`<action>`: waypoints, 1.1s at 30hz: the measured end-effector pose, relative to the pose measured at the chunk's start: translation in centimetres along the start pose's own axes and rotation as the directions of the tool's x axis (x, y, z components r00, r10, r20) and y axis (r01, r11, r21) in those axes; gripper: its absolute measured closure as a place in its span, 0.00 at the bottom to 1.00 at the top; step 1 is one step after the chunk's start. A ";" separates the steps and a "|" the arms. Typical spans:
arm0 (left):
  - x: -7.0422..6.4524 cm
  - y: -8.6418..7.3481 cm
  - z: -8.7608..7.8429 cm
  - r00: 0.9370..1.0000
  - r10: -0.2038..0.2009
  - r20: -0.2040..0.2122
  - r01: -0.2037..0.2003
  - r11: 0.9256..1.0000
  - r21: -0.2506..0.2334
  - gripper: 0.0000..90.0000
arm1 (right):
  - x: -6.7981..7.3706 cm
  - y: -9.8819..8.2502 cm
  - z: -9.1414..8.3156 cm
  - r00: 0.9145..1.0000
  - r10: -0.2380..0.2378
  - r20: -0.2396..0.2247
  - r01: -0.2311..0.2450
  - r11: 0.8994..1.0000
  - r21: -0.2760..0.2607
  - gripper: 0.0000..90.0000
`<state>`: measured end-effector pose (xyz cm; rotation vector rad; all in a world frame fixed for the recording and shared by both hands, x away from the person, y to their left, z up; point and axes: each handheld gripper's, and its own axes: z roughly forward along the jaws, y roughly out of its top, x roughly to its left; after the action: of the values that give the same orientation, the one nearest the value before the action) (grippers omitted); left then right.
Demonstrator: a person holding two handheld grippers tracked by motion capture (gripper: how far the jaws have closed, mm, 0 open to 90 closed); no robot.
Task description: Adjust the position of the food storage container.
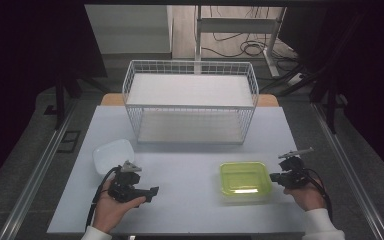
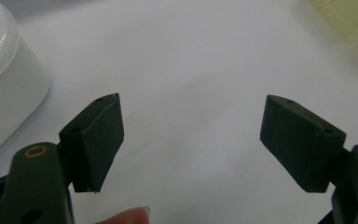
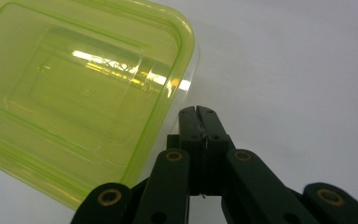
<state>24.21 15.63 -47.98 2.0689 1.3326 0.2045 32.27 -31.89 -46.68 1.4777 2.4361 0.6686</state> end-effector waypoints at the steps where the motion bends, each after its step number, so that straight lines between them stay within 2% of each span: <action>1: 0.0 0.0 0.0 1.000 0.001 0.001 -0.001 1.000 0.001 0.24 | 0.2 0.1 0.0 1.000 -0.003 -0.004 0.003 1.000 -0.001 0.99; 6: -0.1 0.1 0.1 1.000 0.002 0.000 -0.002 1.000 0.002 0.24 | 1.6 0.2 0.2 1.000 -0.003 -0.020 0.003 1.000 -0.003 0.99; 8: -0.1 0.1 0.1 1.000 0.001 0.001 -0.001 1.000 0.002 0.24 | 2.9 0.4 0.3 0.999 -0.024 -0.031 0.024 1.000 -0.003 0.99; 9: -0.1 0.1 0.1 1.000 0.001 0.001 -0.001 1.000 0.002 0.24 | 2.9 0.4 0.3 0.999 -0.024 -0.031 0.024 1.000 -0.003 0.99; 10: -0.2 0.1 0.2 1.000 0.003 0.002 -0.003 1.000 0.005 0.24 | 3.6 0.5 0.5 0.999 -0.037 -0.035 0.037 0.999 -0.003 0.99; 12: -0.2 0.1 0.3 1.000 0.003 0.002 -0.003 1.000 0.005 0.24 | 3.8 0.6 0.6 0.998 -0.040 -0.040 0.040 0.999 -0.001 0.99; 19: -0.3 0.1 0.2 1.000 0.001 0.003 -0.001 1.000 0.004 0.23 | 5.9 1.2 1.9 0.995 -0.071 -0.066 0.072 0.997 0.016 0.99; 21: -0.2 0.1 0.2 1.000 0.000 0.002 0.000 1.000 0.003 0.23 | 6.6 1.5 2.2 0.993 -0.085 -0.079 0.086 0.996 0.013 0.99; 22: -0.2 0.1 0.2 1.000 -0.001 0.002 0.001 1.000 0.004 0.23 | 7.5 1.8 2.5 0.991 -0.096 -0.092 0.097 0.995 0.009 0.99; 23: -0.1 0.0 0.2 1.000 -0.002 0.002 0.002 1.000 0.004 0.23 | 7.5 1.8 2.5 0.991 -0.096 -0.092 0.097 0.995 0.009 0.99; 24: -0.1 0.0 0.2 1.000 -0.003 0.003 0.003 1.000 0.003 0.23 | 8.4 2.0 2.9 0.988 -0.113 -0.105 0.114 0.993 0.008 0.99; 26: -0.1 0.0 0.2 1.000 -0.003 0.002 0.003 1.000 0.003 0.23 | 8.7 2.1 3.0 0.987 -0.120 -0.108 0.121 0.993 0.005 0.99; 28: -0.1 0.0 0.2 1.000 -0.002 0.003 0.002 1.000 0.004 0.23 | 10.0 2.5 3.7 0.982 -0.145 -0.121 0.145 0.989 -0.004 0.99; 33: 0.0 0.0 0.1 1.000 -0.004 0.002 0.004 1.000 0.002 0.23 | 11.1 3.0 4.0 0.979 -0.160 -0.130 0.158 0.987 -0.023 0.99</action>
<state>24.27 15.61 -48.04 2.0670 1.3360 0.1994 31.01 -19.86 -48.20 1.2538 2.6085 0.7674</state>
